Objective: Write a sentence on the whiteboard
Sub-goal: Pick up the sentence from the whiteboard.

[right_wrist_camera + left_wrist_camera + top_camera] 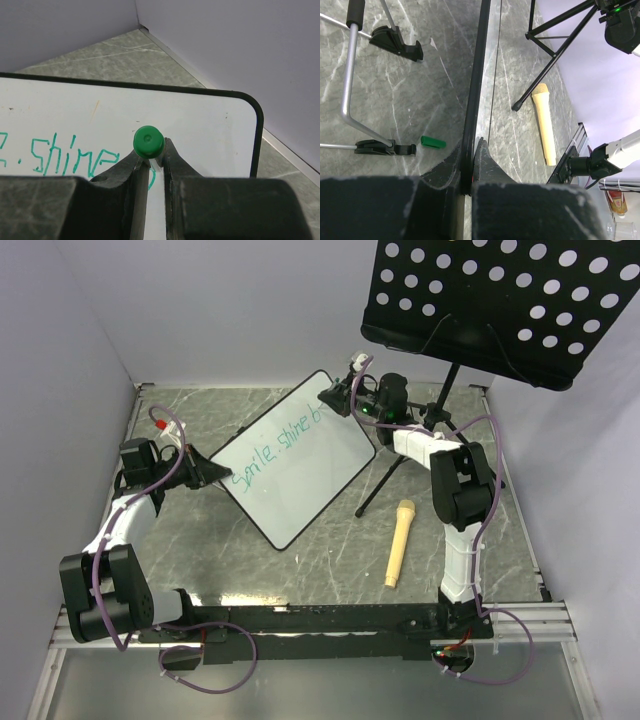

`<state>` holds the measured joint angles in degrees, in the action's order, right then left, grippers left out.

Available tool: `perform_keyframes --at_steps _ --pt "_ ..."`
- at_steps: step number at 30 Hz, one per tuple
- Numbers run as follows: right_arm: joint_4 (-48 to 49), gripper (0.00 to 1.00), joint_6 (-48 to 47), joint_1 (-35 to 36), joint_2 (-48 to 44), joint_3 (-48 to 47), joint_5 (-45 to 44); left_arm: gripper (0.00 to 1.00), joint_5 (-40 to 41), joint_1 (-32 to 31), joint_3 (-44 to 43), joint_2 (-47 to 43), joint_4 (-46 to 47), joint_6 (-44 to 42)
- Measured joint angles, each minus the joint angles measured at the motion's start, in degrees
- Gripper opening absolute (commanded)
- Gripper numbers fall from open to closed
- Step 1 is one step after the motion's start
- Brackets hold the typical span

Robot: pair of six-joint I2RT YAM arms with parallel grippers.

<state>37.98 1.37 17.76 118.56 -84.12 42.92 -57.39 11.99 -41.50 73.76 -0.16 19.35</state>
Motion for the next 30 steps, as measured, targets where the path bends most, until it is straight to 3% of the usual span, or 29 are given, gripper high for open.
perform_keyframes --at_steps 30 --pt "1.0 0.00 -1.5 0.0 0.3 1.8 -0.1 0.01 0.2 0.1 0.0 0.1 -0.2 0.0"
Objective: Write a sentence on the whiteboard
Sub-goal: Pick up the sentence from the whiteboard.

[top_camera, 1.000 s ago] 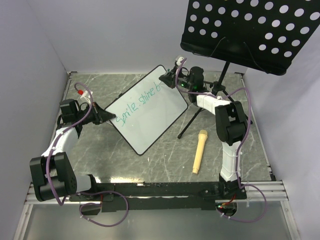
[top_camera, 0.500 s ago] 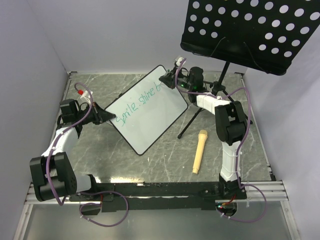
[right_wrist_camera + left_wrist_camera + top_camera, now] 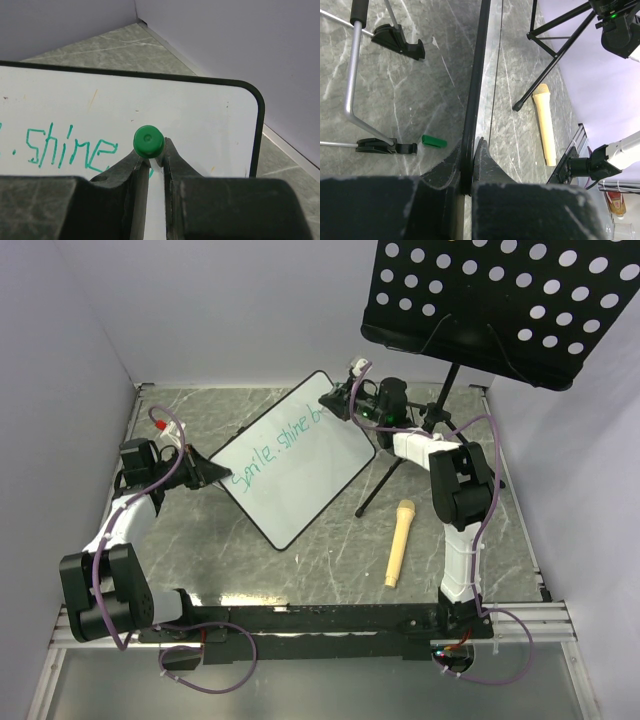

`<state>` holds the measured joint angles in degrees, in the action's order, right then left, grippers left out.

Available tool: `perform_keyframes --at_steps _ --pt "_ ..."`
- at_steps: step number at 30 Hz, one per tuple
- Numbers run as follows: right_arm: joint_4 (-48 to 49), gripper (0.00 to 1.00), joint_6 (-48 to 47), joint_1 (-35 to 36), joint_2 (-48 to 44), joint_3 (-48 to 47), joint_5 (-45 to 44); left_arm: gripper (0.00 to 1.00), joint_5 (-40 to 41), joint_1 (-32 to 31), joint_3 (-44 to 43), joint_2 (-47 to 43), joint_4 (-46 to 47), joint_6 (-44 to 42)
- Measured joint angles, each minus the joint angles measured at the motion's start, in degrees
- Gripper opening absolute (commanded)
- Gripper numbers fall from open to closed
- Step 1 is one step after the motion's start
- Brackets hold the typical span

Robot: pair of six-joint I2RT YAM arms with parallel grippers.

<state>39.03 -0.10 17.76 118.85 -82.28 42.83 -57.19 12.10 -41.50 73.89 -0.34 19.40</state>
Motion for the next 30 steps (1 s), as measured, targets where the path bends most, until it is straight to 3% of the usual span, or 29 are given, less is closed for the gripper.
perform_keyframes --at_steps 14,30 --pt "4.4 0.00 0.0 0.0 -1.0 5.0 -0.1 0.01 0.0 0.3 0.0 0.4 -0.4 0.2" --pt "1.5 0.00 0.2 0.0 -0.9 2.2 -0.4 0.01 -0.4 0.3 0.0 0.4 -0.1 0.2"
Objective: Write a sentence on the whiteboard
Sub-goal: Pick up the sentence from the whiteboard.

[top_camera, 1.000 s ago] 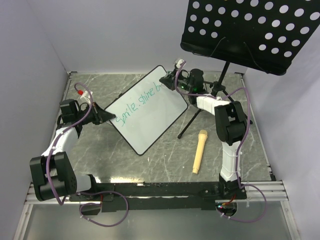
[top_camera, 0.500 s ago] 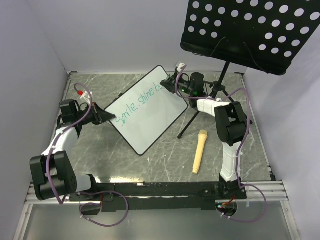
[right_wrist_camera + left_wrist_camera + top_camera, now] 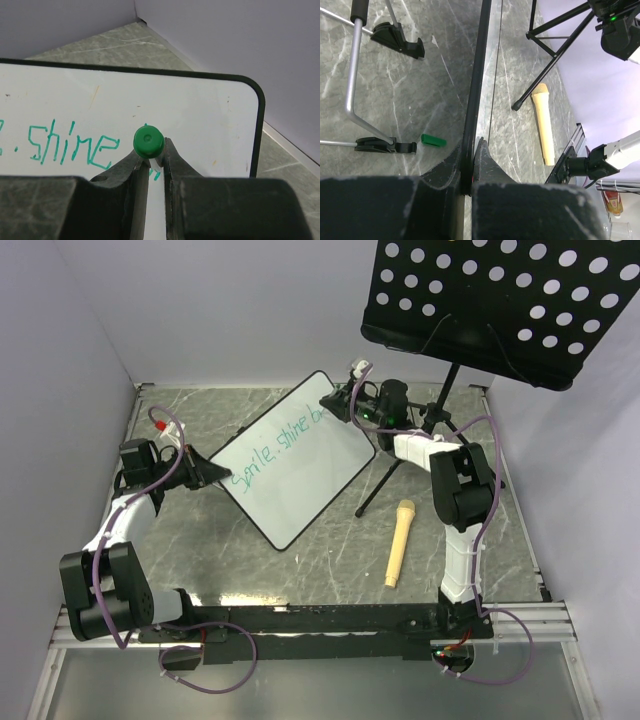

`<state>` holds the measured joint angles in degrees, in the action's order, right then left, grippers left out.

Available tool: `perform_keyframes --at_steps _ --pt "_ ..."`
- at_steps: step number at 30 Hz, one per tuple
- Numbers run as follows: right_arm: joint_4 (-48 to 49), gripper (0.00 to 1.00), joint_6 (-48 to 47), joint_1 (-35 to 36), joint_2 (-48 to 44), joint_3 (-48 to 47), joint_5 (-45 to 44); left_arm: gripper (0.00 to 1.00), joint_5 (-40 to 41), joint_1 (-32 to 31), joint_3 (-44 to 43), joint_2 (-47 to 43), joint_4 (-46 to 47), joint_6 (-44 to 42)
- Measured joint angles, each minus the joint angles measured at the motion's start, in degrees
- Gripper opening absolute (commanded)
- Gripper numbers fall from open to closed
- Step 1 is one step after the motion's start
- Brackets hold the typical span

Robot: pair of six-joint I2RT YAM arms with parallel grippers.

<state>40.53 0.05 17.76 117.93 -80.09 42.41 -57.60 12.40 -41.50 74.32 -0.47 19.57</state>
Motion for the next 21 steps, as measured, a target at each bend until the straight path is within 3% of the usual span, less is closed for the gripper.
perform_keyframes --at_steps 21 --pt "-2.6 0.00 -0.1 0.0 0.5 -2.6 -1.8 0.01 0.0 0.0 0.0 0.0 0.1 0.0"
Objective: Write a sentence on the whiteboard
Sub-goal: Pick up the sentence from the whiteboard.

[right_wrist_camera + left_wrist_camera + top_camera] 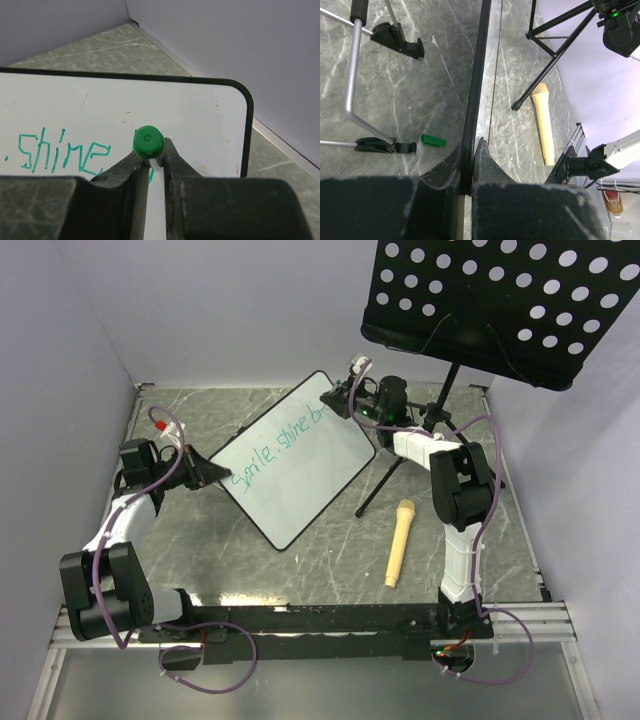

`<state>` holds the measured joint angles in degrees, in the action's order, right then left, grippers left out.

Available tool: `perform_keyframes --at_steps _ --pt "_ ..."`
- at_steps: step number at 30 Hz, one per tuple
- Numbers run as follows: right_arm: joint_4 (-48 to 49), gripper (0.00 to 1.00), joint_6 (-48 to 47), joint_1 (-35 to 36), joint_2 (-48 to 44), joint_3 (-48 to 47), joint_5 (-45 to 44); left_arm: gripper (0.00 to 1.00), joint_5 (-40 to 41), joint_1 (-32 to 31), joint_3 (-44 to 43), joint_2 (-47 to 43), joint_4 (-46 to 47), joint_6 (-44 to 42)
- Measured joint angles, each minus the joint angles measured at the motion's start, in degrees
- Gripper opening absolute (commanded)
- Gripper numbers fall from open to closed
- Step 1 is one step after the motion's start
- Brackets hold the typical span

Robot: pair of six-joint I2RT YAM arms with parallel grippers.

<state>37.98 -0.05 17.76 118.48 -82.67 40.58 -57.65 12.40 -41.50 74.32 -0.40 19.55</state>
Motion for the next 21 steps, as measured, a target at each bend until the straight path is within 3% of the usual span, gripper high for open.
perform_keyframes --at_steps 21 --pt "1.6 0.00 0.1 0.0 0.0 1.4 1.1 0.01 0.0 0.0 0.0 0.0 0.0 0.0"
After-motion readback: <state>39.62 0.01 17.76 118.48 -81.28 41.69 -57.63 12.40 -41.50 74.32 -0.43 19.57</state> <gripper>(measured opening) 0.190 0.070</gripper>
